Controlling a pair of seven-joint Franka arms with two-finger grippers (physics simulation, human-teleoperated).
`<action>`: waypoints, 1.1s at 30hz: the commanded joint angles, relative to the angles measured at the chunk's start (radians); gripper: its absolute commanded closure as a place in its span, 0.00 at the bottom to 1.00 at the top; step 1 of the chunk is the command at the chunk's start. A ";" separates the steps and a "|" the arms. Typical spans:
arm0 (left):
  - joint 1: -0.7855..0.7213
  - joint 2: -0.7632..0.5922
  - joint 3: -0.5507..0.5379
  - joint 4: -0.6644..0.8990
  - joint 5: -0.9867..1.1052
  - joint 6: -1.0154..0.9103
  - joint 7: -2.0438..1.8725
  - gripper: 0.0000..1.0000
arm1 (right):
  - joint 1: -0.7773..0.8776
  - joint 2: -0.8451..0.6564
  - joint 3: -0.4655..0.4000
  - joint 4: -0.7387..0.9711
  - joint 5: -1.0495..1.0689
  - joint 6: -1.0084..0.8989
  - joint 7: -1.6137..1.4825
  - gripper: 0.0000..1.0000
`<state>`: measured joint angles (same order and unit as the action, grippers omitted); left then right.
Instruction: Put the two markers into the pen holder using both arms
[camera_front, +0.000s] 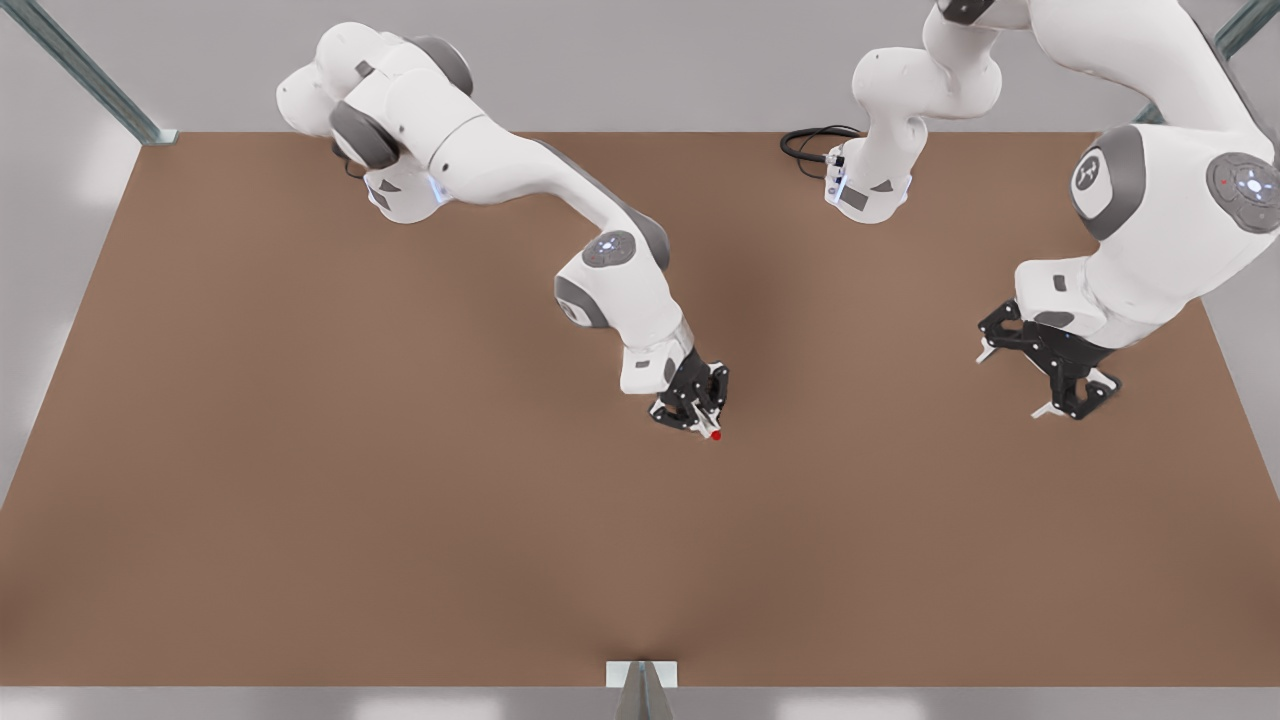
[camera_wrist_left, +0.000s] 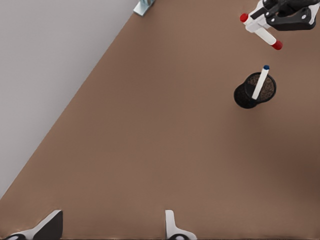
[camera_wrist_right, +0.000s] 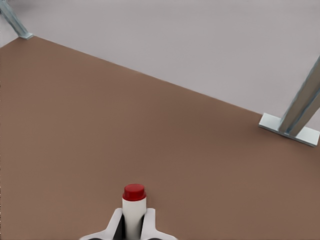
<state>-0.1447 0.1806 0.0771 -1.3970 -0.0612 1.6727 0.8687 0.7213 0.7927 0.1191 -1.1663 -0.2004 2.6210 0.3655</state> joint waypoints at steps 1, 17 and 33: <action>-0.003 0.008 0.003 -0.002 0.038 -0.145 -0.889 0.00 | 0.084 0.005 -0.088 0.001 -0.016 0.134 0.429 0.79; 0.007 0.074 0.004 -0.002 0.037 -0.077 -0.893 0.00 | 0.240 0.017 -0.265 -0.219 -0.203 0.343 0.570 0.79; 0.014 0.080 0.006 -0.002 0.038 -0.070 -0.889 0.00 | 0.224 0.022 -0.276 -0.230 -0.383 0.410 0.567 0.79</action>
<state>-0.1304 0.2619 0.0826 -1.3995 -0.0240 1.5980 0.1210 0.9489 0.8185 -0.1571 -1.3925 -0.4931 2.9952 0.8322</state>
